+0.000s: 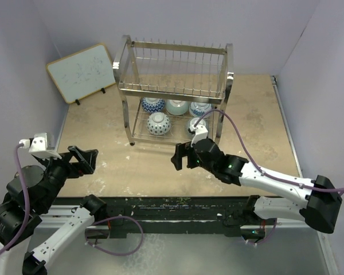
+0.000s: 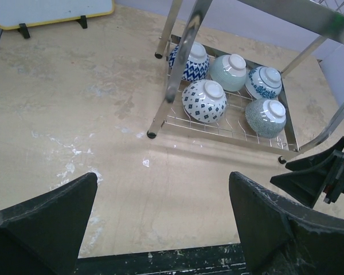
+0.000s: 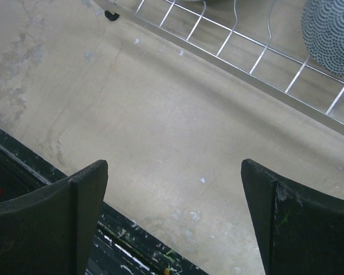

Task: Load the bowls into the dish rack

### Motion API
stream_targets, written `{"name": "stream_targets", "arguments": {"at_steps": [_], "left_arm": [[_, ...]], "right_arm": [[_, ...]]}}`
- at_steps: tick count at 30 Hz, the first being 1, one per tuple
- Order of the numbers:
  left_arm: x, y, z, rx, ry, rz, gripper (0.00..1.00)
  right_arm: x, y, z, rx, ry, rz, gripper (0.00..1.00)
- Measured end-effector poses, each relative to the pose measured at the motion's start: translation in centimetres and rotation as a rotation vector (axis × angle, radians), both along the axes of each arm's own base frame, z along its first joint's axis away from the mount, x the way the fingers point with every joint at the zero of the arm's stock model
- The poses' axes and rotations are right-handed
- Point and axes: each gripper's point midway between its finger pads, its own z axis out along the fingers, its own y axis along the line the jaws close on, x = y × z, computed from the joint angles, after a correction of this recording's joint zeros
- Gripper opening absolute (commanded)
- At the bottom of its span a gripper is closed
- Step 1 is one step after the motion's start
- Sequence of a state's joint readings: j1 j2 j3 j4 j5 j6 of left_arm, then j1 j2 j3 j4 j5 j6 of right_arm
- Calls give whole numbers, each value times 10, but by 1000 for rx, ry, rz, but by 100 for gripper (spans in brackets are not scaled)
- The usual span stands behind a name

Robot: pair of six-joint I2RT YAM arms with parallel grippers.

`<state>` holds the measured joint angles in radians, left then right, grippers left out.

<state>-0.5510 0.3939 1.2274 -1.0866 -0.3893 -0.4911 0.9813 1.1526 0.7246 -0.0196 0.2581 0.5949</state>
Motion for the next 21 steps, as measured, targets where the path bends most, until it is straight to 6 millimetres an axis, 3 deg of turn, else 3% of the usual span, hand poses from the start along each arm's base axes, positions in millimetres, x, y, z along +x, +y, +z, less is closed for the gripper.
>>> {"name": "stream_targets", "arguments": {"at_steps": [7, 16, 21], "left_arm": [[6, -7, -9, -3, 16, -14, 99], [13, -15, -25, -4, 51, -23, 99], [16, -18, -26, -5, 53, -28, 99]], "right_arm": [[-14, -23, 8, 31, -16, -17, 99], [-30, -43, -3, 31, 9, -31, 99], [-29, -53, -1, 14, -4, -65, 99]]}}
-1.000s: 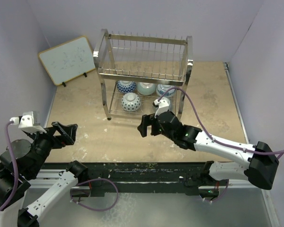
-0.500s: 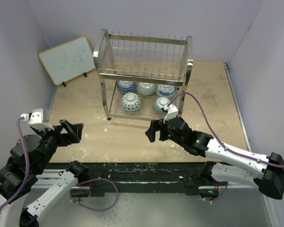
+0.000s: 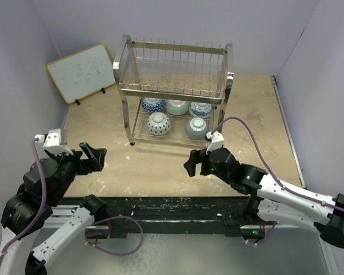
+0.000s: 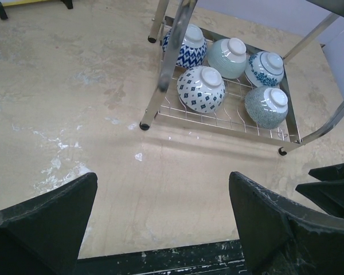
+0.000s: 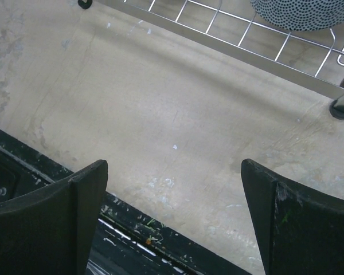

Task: Load the bowls into the dish rack

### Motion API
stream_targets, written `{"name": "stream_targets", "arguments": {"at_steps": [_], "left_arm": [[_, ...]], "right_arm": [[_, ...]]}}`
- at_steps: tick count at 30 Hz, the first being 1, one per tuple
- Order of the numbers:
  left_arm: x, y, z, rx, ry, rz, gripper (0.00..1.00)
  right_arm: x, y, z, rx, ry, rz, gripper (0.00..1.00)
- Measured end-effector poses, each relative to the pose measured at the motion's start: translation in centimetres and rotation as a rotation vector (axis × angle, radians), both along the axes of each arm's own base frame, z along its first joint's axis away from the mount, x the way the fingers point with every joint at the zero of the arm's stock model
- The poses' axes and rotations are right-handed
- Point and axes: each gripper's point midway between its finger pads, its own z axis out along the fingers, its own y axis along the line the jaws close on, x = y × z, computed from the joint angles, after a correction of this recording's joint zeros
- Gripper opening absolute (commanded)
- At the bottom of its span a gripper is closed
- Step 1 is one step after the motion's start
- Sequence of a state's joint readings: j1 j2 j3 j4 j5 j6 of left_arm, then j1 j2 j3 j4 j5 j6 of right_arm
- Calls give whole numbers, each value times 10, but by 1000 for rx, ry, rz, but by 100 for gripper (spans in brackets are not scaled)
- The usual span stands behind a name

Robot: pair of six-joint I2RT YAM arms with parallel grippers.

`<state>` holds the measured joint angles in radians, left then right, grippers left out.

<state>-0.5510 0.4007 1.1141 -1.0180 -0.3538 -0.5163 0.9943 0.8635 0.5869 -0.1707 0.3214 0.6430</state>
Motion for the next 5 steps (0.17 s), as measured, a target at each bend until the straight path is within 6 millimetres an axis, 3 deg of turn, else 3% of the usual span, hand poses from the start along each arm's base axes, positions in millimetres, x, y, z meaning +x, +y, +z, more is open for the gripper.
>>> {"name": "stream_targets", "arguments": {"at_steps": [5], "left_arm": [[4, -3, -2, -1, 1, -3, 99]], "right_arm": [[2, -9, -4, -37, -4, -30, 99]]}}
